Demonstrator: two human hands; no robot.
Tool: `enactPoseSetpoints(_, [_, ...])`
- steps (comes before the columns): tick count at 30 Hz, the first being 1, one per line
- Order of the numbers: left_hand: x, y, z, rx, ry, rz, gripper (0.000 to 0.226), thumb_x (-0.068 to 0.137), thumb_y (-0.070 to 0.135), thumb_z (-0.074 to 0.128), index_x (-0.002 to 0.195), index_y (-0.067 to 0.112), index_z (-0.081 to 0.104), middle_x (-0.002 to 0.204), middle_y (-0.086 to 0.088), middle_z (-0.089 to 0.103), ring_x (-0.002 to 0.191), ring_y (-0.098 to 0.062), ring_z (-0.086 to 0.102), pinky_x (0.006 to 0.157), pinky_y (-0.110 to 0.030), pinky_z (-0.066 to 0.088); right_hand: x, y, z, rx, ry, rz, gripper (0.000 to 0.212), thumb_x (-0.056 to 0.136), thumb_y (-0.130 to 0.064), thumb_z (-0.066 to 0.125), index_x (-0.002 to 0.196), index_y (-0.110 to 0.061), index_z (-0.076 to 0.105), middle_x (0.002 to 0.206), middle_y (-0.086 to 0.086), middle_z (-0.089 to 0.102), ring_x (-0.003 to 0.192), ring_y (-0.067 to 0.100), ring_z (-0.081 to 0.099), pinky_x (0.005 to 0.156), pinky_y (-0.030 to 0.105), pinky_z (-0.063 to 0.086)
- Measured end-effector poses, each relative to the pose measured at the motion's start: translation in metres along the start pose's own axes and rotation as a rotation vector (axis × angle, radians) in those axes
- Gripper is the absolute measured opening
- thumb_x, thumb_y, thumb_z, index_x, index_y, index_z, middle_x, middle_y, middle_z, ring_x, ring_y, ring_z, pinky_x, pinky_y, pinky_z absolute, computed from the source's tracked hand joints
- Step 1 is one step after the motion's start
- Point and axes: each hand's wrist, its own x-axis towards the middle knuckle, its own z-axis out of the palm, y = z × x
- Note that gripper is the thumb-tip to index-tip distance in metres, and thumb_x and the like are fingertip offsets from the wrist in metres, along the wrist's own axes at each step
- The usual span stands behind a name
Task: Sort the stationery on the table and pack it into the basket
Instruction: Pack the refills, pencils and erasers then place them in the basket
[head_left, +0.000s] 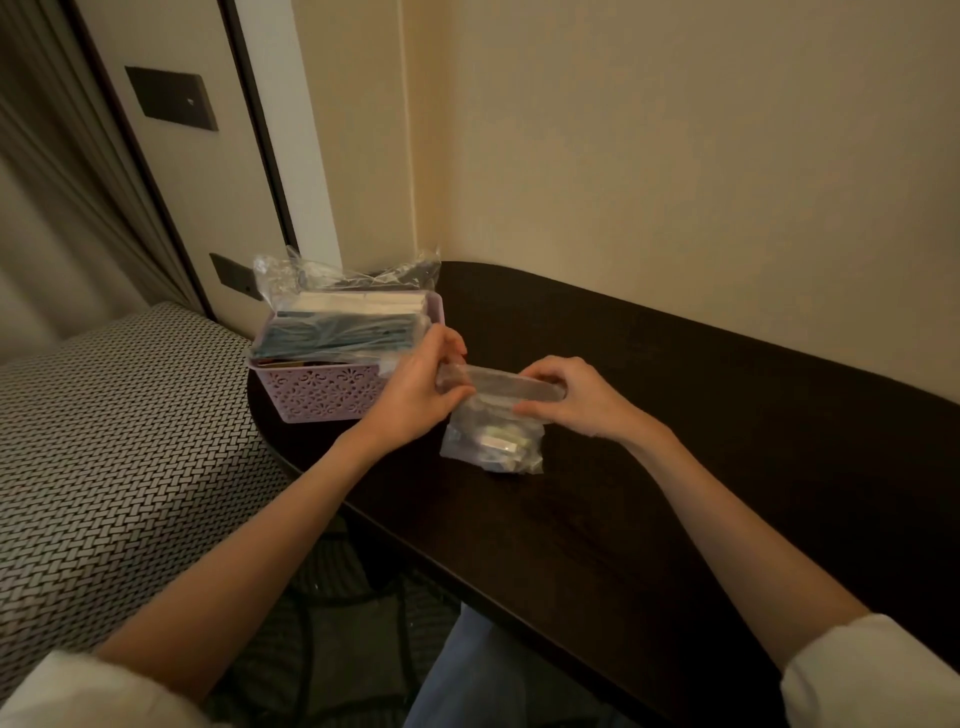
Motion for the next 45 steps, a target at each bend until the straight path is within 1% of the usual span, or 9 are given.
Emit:
enactPoseSetpoints(2, [-0.003,-0.001,0.004,-0.01,-0.036,-0.022,0.055,0.078,0.027,0.079,0.121,0.015,0.046,0.111,0.008,0.052,0.092,-0.001,0.055,0.072,-0.013,0.046,0.001,-0.001,0.003,0.022,-0.035,0.022,0.031,0.083,-0.033,0.073,0.11,-0.021,0.064,0.101,-0.01,0.064,0.089,-0.001,0.062,0.071,0.017,0.05])
enactPoseSetpoints(5, [-0.005,-0.011,0.008,0.037,-0.219,-0.019,0.073,0.066,0.049,0.082,0.126,0.022,0.049,0.12,0.007,0.053,0.107,-0.006,0.053,0.08,-0.019,0.048,0.002,-0.002,0.006,0.015,-0.055,0.024,0.033,0.084,-0.032,0.072,0.112,-0.017,0.065,0.1,-0.007,0.065,0.089,0.002,0.062,0.072,0.019,0.052])
enactPoseSetpoints(8, [-0.005,-0.016,0.012,0.143,-0.34,0.006,0.06,0.067,0.041,0.083,0.118,0.023,0.055,0.109,0.007,0.057,0.098,-0.008,0.056,0.079,-0.026,0.05,0.003,-0.002,0.011,-0.039,-0.097,0.005,0.032,0.084,-0.03,0.072,0.112,-0.016,0.065,0.1,-0.007,0.065,0.09,0.002,0.061,0.076,0.019,0.051])
enactPoseSetpoints(13, [-0.004,-0.014,0.023,0.134,-0.319,0.005,0.027,0.076,0.016,0.078,0.1,0.013,0.066,0.085,0.003,0.066,0.075,-0.009,0.062,0.064,-0.029,0.049,0.006,0.0,0.019,-0.096,-0.123,-0.003,0.032,0.084,-0.027,0.072,0.114,-0.02,0.064,0.102,-0.01,0.065,0.093,0.0,0.06,0.08,0.019,0.05])
enactPoseSetpoints(21, [-0.009,-0.023,0.035,0.089,-0.278,-0.032,0.02,0.078,0.014,0.077,0.095,0.013,0.068,0.081,0.006,0.066,0.07,0.0,0.06,0.061,-0.02,0.046,0.007,0.008,0.033,-0.108,-0.057,0.011,0.009,0.083,-0.019,0.073,0.089,-0.015,0.068,0.078,-0.009,0.062,0.07,0.0,0.058,0.063,0.018,0.045])
enactPoseSetpoints(25, [-0.01,-0.023,0.033,0.064,-0.256,-0.058,0.017,0.075,0.012,0.078,0.086,0.019,0.067,0.072,0.012,0.06,0.064,0.002,0.056,0.059,-0.014,0.038,0.007,0.009,0.033,-0.106,-0.027,-0.018,0.005,0.082,-0.019,0.073,0.081,-0.019,0.069,0.074,-0.009,0.063,0.07,0.0,0.059,0.064,0.016,0.046])
enactPoseSetpoints(32, [-0.008,-0.019,0.021,0.034,-0.245,-0.033,0.037,0.077,0.023,0.076,0.111,0.017,0.062,0.104,0.006,0.063,0.094,-0.005,0.059,0.079,-0.018,0.047,0.005,0.01,0.028,-0.111,0.012,-0.054,0.006,0.086,-0.022,0.07,0.09,-0.019,0.068,0.081,-0.008,0.064,0.075,0.001,0.061,0.067,0.019,0.048])
enactPoseSetpoints(38, [-0.003,-0.016,0.015,0.06,-0.13,0.009,0.019,0.08,-0.002,0.068,0.092,0.009,0.061,0.086,0.008,0.06,0.075,0.002,0.057,0.066,-0.015,0.044,0.004,0.007,0.02,-0.139,0.059,-0.104,0.014,0.087,-0.026,0.068,0.099,-0.018,0.066,0.092,-0.008,0.065,0.086,0.001,0.062,0.075,0.022,0.052])
enactPoseSetpoints(45, [0.002,-0.017,0.005,-0.016,-0.068,-0.008,0.013,0.084,0.001,0.07,0.089,0.011,0.064,0.086,0.004,0.064,0.079,-0.008,0.063,0.07,-0.02,0.052,-0.006,0.013,-0.006,-0.121,0.042,-0.039,0.017,0.087,-0.019,0.069,0.103,-0.018,0.07,0.093,-0.007,0.068,0.083,0.005,0.064,0.074,0.026,0.055])
